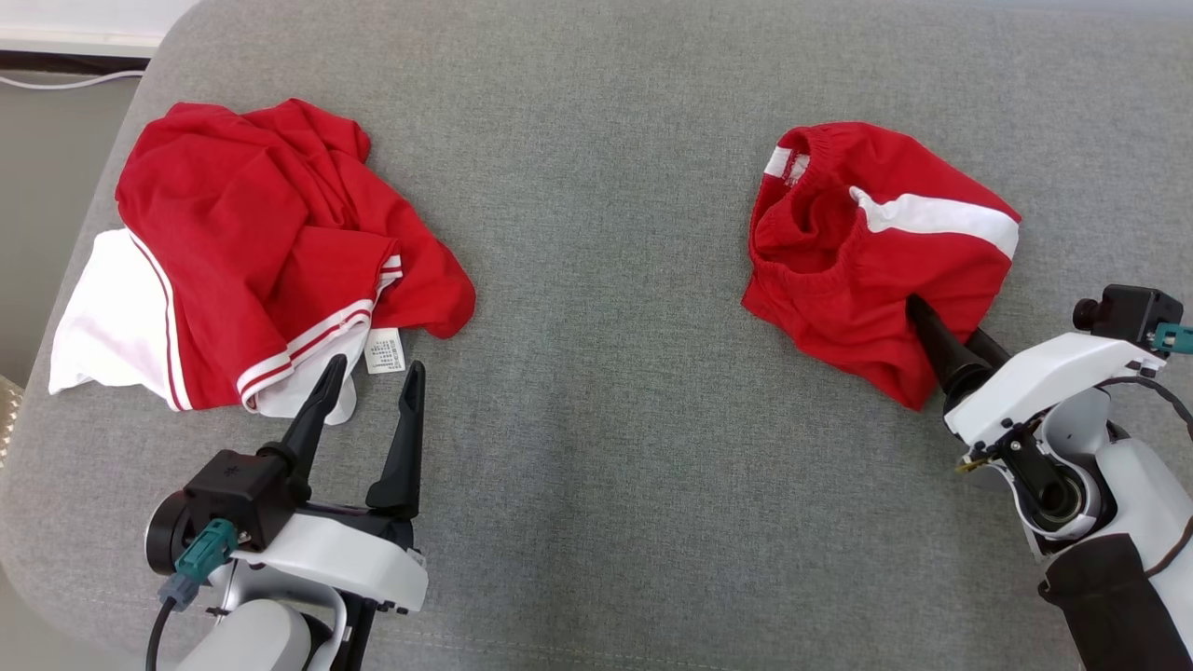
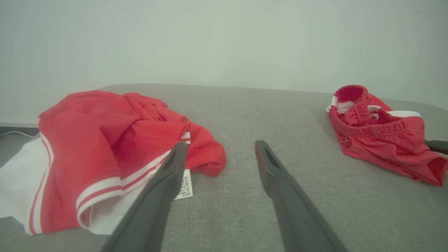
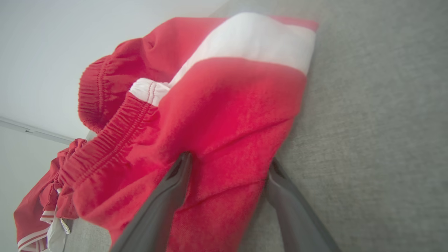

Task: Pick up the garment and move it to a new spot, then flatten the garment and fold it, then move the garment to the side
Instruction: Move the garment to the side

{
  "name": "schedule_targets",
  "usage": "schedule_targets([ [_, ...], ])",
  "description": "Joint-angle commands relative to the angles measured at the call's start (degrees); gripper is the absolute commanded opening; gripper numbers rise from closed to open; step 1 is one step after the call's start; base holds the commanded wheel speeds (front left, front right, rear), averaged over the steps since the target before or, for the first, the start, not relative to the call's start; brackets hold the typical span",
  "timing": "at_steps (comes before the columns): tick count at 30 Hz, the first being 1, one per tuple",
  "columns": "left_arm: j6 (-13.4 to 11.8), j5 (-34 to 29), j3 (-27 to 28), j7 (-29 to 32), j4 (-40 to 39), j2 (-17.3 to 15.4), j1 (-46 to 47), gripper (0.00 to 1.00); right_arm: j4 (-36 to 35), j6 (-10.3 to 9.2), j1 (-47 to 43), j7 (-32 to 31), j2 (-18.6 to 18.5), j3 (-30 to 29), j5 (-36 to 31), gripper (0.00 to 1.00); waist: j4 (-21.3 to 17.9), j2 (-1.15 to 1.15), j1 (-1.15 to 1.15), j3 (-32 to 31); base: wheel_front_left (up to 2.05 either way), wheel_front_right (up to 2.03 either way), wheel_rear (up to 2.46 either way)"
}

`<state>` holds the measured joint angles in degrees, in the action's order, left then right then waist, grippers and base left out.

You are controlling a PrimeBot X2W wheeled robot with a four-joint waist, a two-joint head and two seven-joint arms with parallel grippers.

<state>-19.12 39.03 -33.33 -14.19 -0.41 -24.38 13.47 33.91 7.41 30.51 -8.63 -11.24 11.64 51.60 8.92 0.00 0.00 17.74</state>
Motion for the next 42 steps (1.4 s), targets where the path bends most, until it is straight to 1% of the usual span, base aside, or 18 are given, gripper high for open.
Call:
schedule_targets([
  [1, 0.6, -0.6, 2.6, -0.6, -0.7, -1.3, 2.3, 1.0, -1.2, 0.08, 1.0, 0.3, 0.2, 1.3, 1.3, 0.35, 0.0, 0.0, 0.0, 0.0, 0.0, 0.0, 0.0],
  [2, 0.7, -0.6, 2.7, -0.6, -0.6, -1.2, 2.4, 1.0, -1.2, 0.08, 1.1, 0.5, 0.1, 1.4, 1.6, 0.0, 0.0, 0.0, 0.0, 0.0, 0.0, 0.0, 0.0],
  [8, 1.1, -0.9, 3.2, -0.7, -0.3, -0.8, 2.2, 1.0, -1.2, 0.08, 1.4, 1.7, -1.4, 2.7, 3.1, 0.0, -0.1, 0.0, 0.0, 0.0, 0.0, 0.0, 0.0],
  [12, 1.2, -1.0, 3.5, -0.7, -0.2, -0.7, 2.0, 1.0, -1.3, 0.08, 1.6, 2.1, -3.1, 3.0, 3.5, 0.0, -0.4, 0.0, 0.0, 0.3, 0.0, 0.0, 0.0],
  [15, 1.3, -1.1, 3.8, -0.8, -0.2, -0.6, 1.9, 1.0, -1.3, 0.08, 1.5, 2.0, -5.9, 3.1, 3.2, 0.0, -0.8, 0.0, 0.0, 0.5, 0.0, 0.0, 0.0],
  [19, 1.4, -1.3, 4.1, -0.8, -0.3, -0.6, 1.7, 1.0, -1.0, 0.08, 1.1, 2.1, -11.1, 2.4, 1.6, 0.0, -1.5, 0.0, 0.0, 0.9, 0.0, 0.0, 0.0],
  [21, 1.4, -1.3, 4.3, -0.8, -0.4, -0.7, 1.5, 1.0, -0.4, 0.08, 1.0, 2.3, -13.9, 1.7, -0.1, 0.0, -2.0, 0.0, 0.0, 1.1, 0.0, 0.0, 0.0],
  [22, 1.3, -1.4, 4.5, -0.8, -0.6, -0.8, 1.5, 1.0, 0.4, 0.08, 0.8, 2.4, -16.2, 0.7, -1.6, 0.0, -2.4, 0.0, 0.0, 1.5, 0.0, 0.0, 0.0],
  [23, 1.3, -1.4, 4.5, -0.8, -0.7, -0.9, 1.5, 1.0, 0.9, 0.08, 0.8, 2.4, -17.4, 0.3, -2.8, 0.0, -2.6, 0.0, 0.0, 1.7, 0.0, 0.0, 0.0],
  [26, 1.3, -1.6, 4.7, -0.8, -1.2, -1.3, 1.7, 1.0, 3.0, 0.08, 1.3, 2.9, -20.7, -1.4, -6.7, 0.0, -3.2, 0.0, 0.0, 2.6, 0.0, 0.0, 0.0],
  [28, 1.4, -1.6, 4.7, -0.7, -1.4, -1.5, 1.9, 1.0, 4.8, 0.08, 1.7, 3.5, -22.2, -3.0, -9.1, 0.0, -3.5, 0.0, 0.0, 3.2, 0.0, 0.0, 0.0],
  [33, 1.3, -1.7, 4.8, -0.5, -1.9, -1.9, 2.3, 1.0, 9.4, 0.08, 3.8, 5.9, -24.5, -7.1, -15.5, 0.0, -3.8, 0.0, 0.0, 4.4, 0.0, 0.0, 0.0],
  [37, 1.4, -1.8, 4.5, -0.4, -2.3, -1.9, 2.7, 1.0, 13.3, 0.08, 5.7, 8.1, -24.8, -10.3, -20.4, 0.0, -3.6, 0.0, 0.0, 5.3, 0.0, 0.0, 0.0],
  [39, 1.5, -1.8, 4.4, -0.3, -2.3, -1.9, 2.9, 1.0, 14.9, 0.08, 6.6, 8.7, -24.1, -11.2, -22.0, 0.0, -3.5, 0.0, 0.0, 5.6, 0.0, 0.0, 0.0],
  [40, 1.5, -1.8, 4.3, -0.3, -2.3, -1.9, 3.0, 1.0, 15.7, 0.08, 6.9, 8.9, -23.8, -11.7, -22.9, 0.2, -3.4, 0.0, 0.0, 5.6, 0.0, 0.0, 0.0],
  [41, 1.5, -1.8, 4.2, -0.3, -2.3, -1.7, 3.0, 1.0, 16.4, 0.08, 7.3, 9.4, -23.2, -12.3, -23.4, 0.49, -3.3, 0.0, 0.0, 5.6, 0.0, 0.0, 0.0],
  [42, 1.4, -1.5, 4.4, -0.3, -2.2, -1.4, 3.0, 1.0, 17.1, 0.08, 7.6, 10.1, -22.7, -13.0, -23.9, 1.0, -3.2, 0.0, 0.0, 5.6, 0.0, 0.0, 0.0],
])
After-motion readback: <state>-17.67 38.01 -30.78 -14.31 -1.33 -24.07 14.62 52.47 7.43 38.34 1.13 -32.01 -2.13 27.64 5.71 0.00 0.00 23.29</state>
